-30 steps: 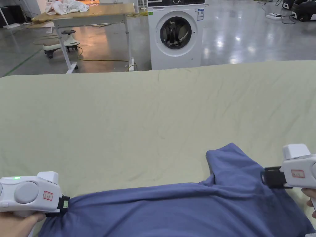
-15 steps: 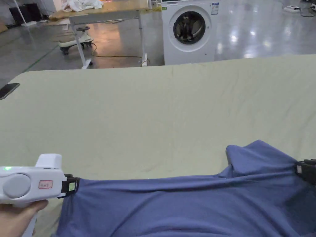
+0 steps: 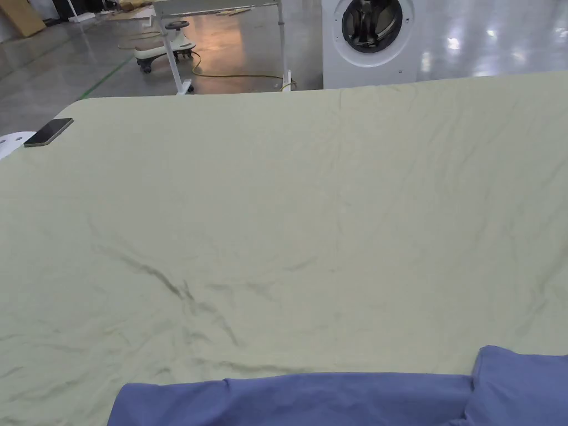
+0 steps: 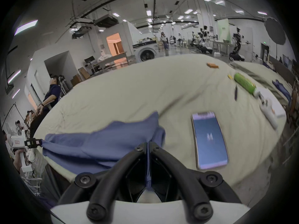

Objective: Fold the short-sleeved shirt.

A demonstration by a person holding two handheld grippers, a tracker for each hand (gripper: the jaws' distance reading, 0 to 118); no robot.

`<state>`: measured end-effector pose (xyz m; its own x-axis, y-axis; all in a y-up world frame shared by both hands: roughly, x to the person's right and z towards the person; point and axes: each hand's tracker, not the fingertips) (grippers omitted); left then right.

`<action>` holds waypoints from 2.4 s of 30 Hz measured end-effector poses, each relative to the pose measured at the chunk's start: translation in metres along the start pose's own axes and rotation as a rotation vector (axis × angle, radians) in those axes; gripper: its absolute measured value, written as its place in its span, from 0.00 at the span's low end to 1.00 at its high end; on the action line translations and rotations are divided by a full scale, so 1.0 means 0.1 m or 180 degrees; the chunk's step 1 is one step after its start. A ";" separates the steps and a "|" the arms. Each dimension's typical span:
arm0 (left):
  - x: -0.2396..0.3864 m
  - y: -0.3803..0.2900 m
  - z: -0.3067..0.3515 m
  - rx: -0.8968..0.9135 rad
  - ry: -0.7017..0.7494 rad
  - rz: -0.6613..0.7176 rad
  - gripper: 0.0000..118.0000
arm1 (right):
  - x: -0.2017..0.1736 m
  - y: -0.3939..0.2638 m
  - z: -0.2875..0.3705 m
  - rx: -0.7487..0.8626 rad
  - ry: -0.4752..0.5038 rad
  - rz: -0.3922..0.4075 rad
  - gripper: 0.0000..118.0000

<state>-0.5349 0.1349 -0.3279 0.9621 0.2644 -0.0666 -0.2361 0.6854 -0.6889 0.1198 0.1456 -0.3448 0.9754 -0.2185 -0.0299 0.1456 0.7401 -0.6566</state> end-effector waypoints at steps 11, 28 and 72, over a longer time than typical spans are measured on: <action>-0.01 -0.05 -0.04 0.0199 0.0168 -0.0396 0.27 | -0.15 -0.21 -0.10 -0.0090 -0.0406 0.0128 0.51; 1.23 0.39 0.95 0.1966 -0.0195 -0.0995 0.39 | -1.41 0.46 0.36 0.1141 0.0289 0.0660 0.25; -0.49 0.01 -0.60 0.0353 -0.1107 0.2307 0.04 | -1.00 0.09 0.27 0.0708 0.0362 0.0224 0.00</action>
<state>-0.5742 0.0813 -0.3686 0.4716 0.8518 -0.2281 -0.8141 0.3211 -0.4839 0.0279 0.1909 -0.3271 0.9614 -0.2222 -0.1626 0.1231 0.8750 -0.4682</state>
